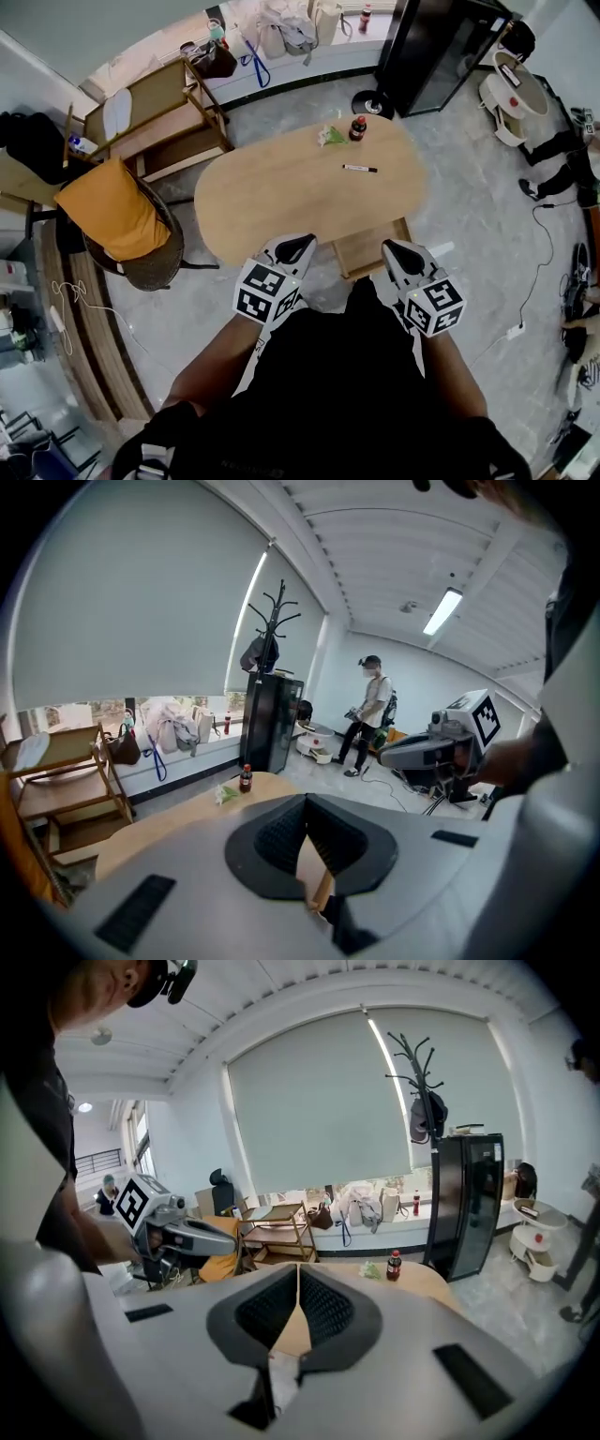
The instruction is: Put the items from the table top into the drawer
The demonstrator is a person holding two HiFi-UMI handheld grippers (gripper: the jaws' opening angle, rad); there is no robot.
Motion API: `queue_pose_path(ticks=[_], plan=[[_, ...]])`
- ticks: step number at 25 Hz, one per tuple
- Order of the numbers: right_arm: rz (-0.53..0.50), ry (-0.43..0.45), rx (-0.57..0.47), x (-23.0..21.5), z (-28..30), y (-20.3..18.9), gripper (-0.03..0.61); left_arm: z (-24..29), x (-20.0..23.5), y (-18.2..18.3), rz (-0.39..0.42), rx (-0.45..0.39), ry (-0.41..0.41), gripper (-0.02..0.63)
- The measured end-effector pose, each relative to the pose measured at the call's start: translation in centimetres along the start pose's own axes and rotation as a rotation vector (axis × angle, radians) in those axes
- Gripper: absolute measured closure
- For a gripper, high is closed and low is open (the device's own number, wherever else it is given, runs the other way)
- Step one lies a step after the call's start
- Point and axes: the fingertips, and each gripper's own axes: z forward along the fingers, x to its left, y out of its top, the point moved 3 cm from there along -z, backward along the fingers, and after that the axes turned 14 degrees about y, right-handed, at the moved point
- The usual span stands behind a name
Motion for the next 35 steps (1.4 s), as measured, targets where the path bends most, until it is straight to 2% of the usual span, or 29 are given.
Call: queue_pose_path(ticks=[4, 9, 14, 18, 23, 29, 32, 35], plan=[[-0.079, 0.077, 0.145, -7.0, 2.8, -1.4, 0.574, 5.3, 0.0, 0.6, -0.066, 0.050, 0.067, 0.612], [-0.088, 0.196, 0.332, -14.5, 6.7, -7.4, 0.574, 12.4, -1.1, -1.3, -0.067, 0.157, 0.149, 0.612], [-0.100, 0.264, 0.376, -20.4, 11.1, -11.0, 0.574, 17.1, -1.0, -3.2, -0.113, 0.238, 0.215, 0.612], [-0.113, 0.282, 0.453, -25.5, 14.6, -14.7, 0.574, 19.1, -0.8, -4.8, -0.168, 0.290, 0.268, 0.612], [-0.162, 0.301, 0.599, -31.7, 20.2, -19.5, 0.574, 20.7, -0.5, -6.6, -0.184, 0.350, 0.326, 0.612], [-0.296, 0.278, 0.732, -38.2, 26.7, -22.0, 0.569, 22.3, -0.4, -8.9, -0.289, 0.372, 0.372, 0.612], [-0.338, 0.263, 0.794, -40.3, 29.7, -23.2, 0.494, 22.5, -0.1, -9.7, -0.332, 0.379, 0.389, 0.612], [-0.386, 0.255, 0.849, -41.3, 32.0, -24.5, 0.492, 22.5, 0.5, -10.4, -0.369, 0.374, 0.407, 0.612]])
